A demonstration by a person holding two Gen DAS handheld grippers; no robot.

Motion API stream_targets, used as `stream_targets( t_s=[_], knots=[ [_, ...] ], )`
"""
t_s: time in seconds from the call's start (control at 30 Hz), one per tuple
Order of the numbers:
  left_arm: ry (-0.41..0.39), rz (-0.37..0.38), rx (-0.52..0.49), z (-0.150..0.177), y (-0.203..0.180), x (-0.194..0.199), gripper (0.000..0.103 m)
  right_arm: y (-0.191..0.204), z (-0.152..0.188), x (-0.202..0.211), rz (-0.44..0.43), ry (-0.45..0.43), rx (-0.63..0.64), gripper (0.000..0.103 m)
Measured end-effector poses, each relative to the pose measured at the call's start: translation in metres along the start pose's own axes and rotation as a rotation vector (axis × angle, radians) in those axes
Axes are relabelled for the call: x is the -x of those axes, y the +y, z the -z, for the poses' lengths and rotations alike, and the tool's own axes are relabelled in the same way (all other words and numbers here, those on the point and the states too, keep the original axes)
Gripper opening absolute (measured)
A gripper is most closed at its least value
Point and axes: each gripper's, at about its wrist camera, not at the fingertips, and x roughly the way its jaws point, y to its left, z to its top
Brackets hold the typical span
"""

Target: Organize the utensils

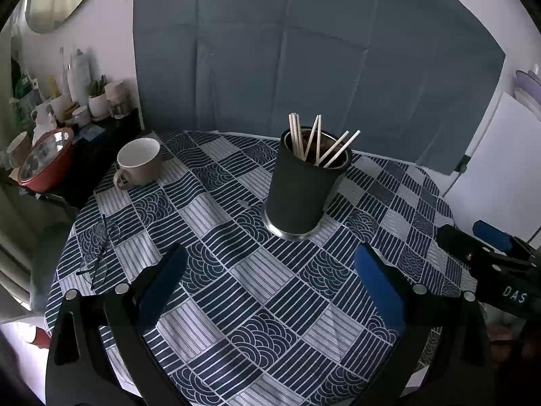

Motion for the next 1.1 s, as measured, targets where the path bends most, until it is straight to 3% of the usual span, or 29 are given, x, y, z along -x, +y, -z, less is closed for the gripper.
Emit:
stream_targets(
  t_s=[0.3,1.1],
  knots=[
    [0.016,0.017,0.02,0.003,0.001,-0.004,0.097,0.0,-0.001,-0.002,-0.012,0.001,0.0,0.095],
    [-0.013,0.008,-0.039,0.0,-0.006,0.0,0.097,0.004,-0.002,-0.01,0.005,0.023,0.016,0.095]
  ],
)
